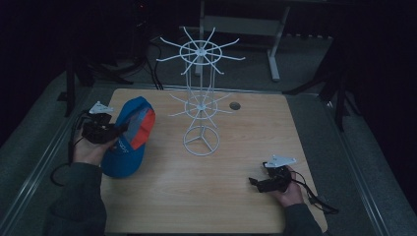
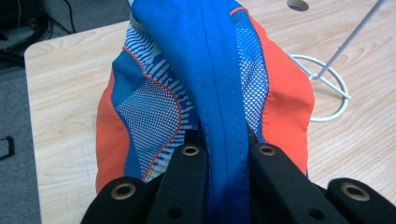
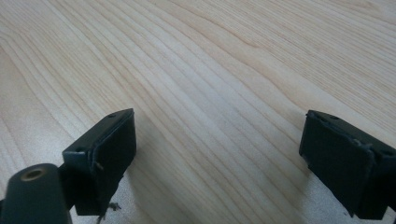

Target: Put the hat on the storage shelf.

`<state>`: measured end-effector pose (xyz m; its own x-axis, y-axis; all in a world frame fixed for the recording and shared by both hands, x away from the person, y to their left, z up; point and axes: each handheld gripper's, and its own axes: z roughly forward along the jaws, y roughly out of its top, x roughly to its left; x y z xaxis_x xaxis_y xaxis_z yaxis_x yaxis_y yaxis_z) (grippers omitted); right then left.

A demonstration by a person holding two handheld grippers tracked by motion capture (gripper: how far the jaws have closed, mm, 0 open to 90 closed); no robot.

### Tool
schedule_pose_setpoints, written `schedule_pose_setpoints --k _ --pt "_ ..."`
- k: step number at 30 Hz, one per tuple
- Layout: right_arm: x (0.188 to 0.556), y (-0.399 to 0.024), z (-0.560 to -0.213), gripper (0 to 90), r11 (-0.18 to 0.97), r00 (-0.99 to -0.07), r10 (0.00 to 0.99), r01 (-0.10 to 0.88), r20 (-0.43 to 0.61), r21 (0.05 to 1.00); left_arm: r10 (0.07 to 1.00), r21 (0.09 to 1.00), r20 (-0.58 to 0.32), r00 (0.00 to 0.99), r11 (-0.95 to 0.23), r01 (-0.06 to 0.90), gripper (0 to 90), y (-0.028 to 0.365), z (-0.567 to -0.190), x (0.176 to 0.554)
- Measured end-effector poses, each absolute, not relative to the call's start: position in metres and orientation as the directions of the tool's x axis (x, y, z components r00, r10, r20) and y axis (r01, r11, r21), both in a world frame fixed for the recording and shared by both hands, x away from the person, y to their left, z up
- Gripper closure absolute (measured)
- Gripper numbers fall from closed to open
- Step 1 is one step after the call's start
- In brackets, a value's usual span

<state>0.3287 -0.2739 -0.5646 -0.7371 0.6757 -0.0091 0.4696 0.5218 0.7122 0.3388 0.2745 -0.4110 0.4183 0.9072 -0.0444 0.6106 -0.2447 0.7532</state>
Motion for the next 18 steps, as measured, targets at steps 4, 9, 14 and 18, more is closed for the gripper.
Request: schedule_pose_setpoints --k 4,9,14,18 --pt "0.329 -0.274 -0.565 10.7 0.522 -0.737 0.676 0.470 -0.009 0.712 0.904 0.763 -0.032 0.427 -0.253 0.595 88.3 0.274 -0.406 0.334" --pt "0.329 -0.274 -0.565 10.7 0.523 -0.737 0.675 0.469 -0.010 0.712 0.902 0.777 -0.029 0.430 -0.250 0.577 88.3 0.276 -0.400 0.329" --pt "0.329 -0.274 -0.565 10.6 0.522 -0.738 0.675 0.467 -0.011 0.713 0.900 0.785 -0.018 0.435 -0.257 0.563 88.3 0.276 -0.398 0.325" --pt "0.329 -0.274 -0.565 10.6 0.521 -0.737 0.676 0.469 -0.009 0.713 0.899 0.795 -0.016 0.437 -0.254 0.551 88.3 0.277 -0.395 0.323"
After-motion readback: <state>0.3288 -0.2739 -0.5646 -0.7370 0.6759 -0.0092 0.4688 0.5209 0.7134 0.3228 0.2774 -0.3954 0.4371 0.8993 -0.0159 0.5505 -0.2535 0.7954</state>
